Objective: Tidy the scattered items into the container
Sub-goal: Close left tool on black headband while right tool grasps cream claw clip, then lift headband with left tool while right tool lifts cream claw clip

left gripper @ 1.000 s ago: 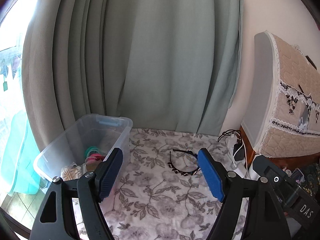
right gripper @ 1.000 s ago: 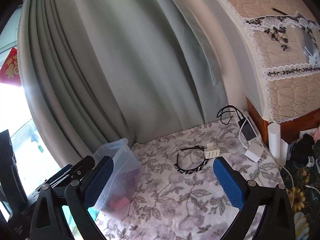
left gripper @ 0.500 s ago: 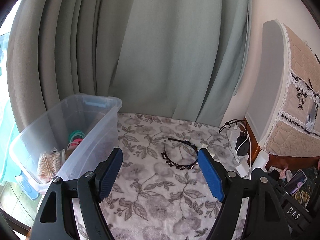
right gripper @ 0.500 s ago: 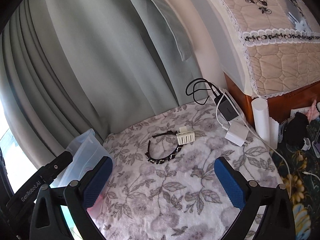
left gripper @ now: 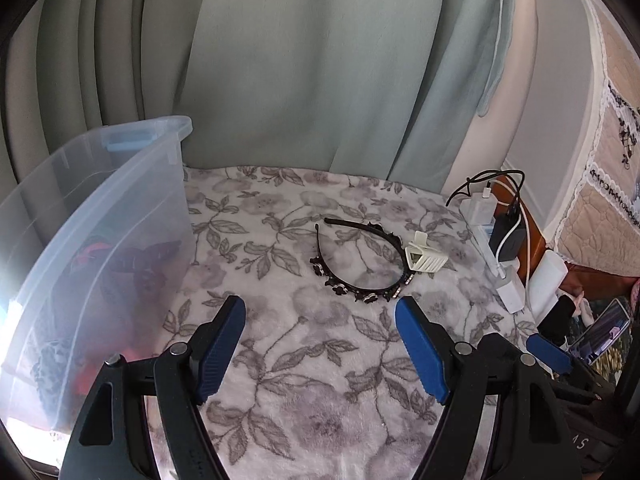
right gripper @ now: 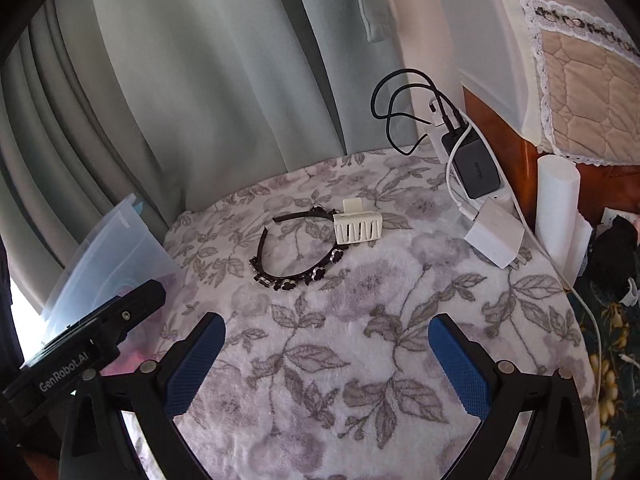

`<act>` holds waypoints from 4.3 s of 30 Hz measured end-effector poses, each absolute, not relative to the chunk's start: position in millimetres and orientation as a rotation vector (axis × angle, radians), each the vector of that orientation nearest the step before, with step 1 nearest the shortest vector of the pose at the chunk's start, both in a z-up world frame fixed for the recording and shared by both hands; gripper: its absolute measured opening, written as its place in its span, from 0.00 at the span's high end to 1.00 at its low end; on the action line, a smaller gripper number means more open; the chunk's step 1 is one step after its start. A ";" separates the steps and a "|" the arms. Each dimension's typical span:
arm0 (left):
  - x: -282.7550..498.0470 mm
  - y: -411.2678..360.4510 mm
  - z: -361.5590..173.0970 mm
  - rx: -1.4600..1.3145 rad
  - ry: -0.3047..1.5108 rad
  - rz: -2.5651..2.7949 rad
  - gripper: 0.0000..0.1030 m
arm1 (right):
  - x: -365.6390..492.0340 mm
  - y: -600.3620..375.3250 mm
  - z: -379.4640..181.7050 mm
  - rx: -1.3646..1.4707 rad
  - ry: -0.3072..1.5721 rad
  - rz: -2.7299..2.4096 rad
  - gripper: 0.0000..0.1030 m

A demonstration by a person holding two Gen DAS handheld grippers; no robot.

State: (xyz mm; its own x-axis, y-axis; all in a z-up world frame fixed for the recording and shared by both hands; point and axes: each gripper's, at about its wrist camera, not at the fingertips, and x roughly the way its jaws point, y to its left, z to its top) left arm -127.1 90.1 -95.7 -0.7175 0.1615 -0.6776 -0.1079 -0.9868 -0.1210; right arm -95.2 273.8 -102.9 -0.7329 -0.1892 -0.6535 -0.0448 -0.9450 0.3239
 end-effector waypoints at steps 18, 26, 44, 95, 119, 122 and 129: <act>-237.4 102.3 -178.3 -1.398 -0.210 2.642 0.24 | -194.1 278.9 -139.6 1.208 -0.434 -2.801 0.00; -256.1 113.8 -191.7 -1.387 -0.174 2.651 0.24 | -225.5 285.0 -156.8 1.261 -0.502 -2.802 0.02; -261.3 122.8 -190.1 -1.406 -0.120 2.661 0.61 | -244.0 287.8 -168.1 1.231 -0.589 -2.812 0.33; -128.3 69.5 -107.2 -1.371 -0.207 2.741 0.86 | -66.7 279.2 -58.4 1.063 -0.760 -2.703 0.49; -45.9 18.5 26.5 -0.877 -0.368 2.912 0.86 | 4.0 248.1 45.6 0.735 -0.626 -2.793 0.49; -38.9 6.8 35.6 -0.832 -0.405 2.926 0.86 | 9.9 241.1 55.4 0.706 -0.599 -2.799 0.49; -24.6 -37.5 41.1 -0.771 -0.520 2.985 0.86 | 10.6 209.1 68.8 0.670 -0.509 -2.785 0.49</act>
